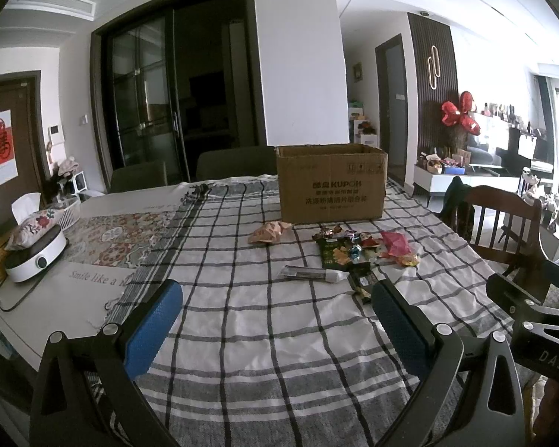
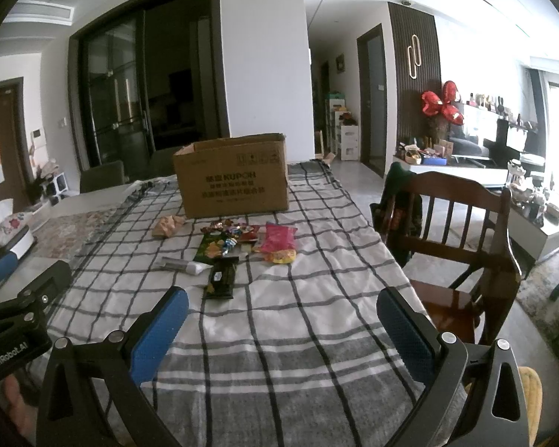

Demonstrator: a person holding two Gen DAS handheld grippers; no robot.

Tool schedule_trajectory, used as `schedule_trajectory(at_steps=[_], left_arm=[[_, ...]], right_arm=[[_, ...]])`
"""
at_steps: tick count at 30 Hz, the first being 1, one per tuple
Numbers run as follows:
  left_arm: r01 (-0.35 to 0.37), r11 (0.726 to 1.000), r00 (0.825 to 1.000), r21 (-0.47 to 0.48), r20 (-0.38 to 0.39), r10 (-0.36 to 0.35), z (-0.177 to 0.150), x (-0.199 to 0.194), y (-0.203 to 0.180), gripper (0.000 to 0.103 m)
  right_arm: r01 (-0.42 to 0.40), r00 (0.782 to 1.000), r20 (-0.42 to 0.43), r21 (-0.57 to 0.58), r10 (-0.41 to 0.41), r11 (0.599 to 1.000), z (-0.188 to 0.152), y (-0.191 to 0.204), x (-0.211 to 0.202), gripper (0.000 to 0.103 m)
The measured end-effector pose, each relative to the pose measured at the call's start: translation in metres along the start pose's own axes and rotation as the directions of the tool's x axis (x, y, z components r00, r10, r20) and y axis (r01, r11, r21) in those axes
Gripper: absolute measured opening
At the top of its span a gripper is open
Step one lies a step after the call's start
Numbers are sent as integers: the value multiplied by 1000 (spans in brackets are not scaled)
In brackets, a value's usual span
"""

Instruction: Organize snacks

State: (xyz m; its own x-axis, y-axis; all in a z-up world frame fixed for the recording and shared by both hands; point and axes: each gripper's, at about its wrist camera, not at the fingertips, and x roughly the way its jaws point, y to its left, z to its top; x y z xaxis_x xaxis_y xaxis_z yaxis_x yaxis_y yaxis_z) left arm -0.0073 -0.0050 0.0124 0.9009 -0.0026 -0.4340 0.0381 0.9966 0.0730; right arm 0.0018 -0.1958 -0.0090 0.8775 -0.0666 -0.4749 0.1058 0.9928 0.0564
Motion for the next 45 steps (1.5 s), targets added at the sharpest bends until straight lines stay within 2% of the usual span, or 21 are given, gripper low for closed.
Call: schedule_trajectory(at_steps=[32,33,45], left_arm=[[6,1000,1000,5,2,-6,7,-3,-4,103],[5,1000,1000,3,2,-5,-1,2,0,103],[5,1000,1000,4,3,-5,-2,1,0,103]], right_arm=[[-1,1000,3,3,1,1000,1,-1,-1,102],[-2,1000,3,3,2,1000,1,-1,-1,102],[-3,1000,3,4,3,1000,1,-2,0,102]])
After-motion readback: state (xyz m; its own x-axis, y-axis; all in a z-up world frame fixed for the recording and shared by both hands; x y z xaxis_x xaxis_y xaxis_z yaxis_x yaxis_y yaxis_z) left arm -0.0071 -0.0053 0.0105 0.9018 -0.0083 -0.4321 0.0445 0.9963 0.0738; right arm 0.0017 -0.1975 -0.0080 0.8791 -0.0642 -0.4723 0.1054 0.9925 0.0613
